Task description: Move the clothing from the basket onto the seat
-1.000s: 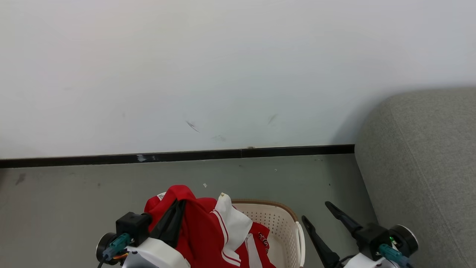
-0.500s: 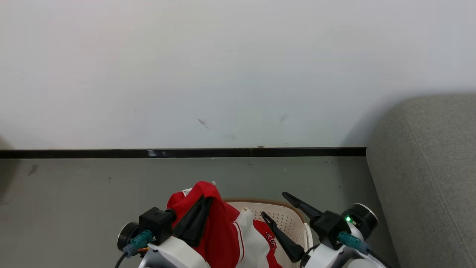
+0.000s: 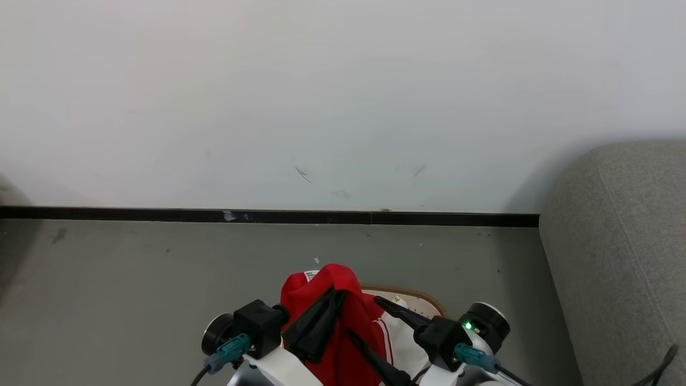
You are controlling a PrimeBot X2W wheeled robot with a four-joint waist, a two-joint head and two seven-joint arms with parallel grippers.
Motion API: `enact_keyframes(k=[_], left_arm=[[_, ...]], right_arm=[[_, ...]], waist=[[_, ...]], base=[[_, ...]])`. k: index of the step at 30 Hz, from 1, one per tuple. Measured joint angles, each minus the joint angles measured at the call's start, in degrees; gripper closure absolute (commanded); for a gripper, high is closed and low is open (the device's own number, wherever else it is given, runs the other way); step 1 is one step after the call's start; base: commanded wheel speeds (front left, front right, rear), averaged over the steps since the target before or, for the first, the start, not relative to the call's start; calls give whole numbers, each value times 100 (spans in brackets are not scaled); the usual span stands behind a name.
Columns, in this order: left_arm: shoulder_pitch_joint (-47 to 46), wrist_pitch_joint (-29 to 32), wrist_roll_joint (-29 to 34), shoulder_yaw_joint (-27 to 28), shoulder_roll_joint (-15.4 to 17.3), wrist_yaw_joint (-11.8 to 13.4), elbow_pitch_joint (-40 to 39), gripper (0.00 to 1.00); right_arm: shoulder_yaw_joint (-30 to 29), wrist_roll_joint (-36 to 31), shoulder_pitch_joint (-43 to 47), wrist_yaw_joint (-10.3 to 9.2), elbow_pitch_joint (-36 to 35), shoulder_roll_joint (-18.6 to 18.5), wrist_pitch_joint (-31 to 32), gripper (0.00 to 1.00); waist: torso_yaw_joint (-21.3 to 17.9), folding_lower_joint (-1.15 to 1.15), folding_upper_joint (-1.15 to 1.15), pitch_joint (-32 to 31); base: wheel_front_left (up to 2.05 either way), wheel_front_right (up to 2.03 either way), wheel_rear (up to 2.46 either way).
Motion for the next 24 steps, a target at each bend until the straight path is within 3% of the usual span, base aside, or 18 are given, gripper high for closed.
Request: enact_keyframes(k=[10,12,13,16,17,19,21,22,24], left_arm=[[-2,157,-182,-423,15,-49,-467,100],[-2,178,-197,-424,15,-49,-495,100],[-2,207,-200,-422,16,-49,-514,100],[-2,235,-198,-402,18,-49,-553,98],[-2,253,-198,-396,18,-47,-559,73],[-1,257,-194,-370,18,-42,-589,53],[-1,257,-169,-339,25,-26,-627,7],[0,257,-136,-324,35,-8,-641,0],[1,256,-118,-308,69,10,-661,0]], right_arm=[[16,144,-36,0,194,2,0,0],[1,182,-58,0,220,2,0,86],[-31,216,-76,0,241,2,1,100],[-142,285,-88,0,258,5,1,100],[-188,297,-88,0,255,8,1,100],[-304,361,-88,1,241,10,1,100],[-428,389,-88,1,204,12,1,100],[-502,391,-87,2,176,19,1,100],[-669,393,-86,1,104,19,1,100]], waist=[[-2,0,0,9],[-5,0,0,9],[-9,0,0,10],[-26,0,0,14],[-34,0,0,16],[-53,0,0,20],[-76,0,0,26],[-88,0,0,29],[-113,0,0,36]], base=[[0,0,0],[0,0,0],[0,0,0],[0,0,0],[0,0,0],[0,0,0],[0,0,0],[0,0,0],[0,0,0]])
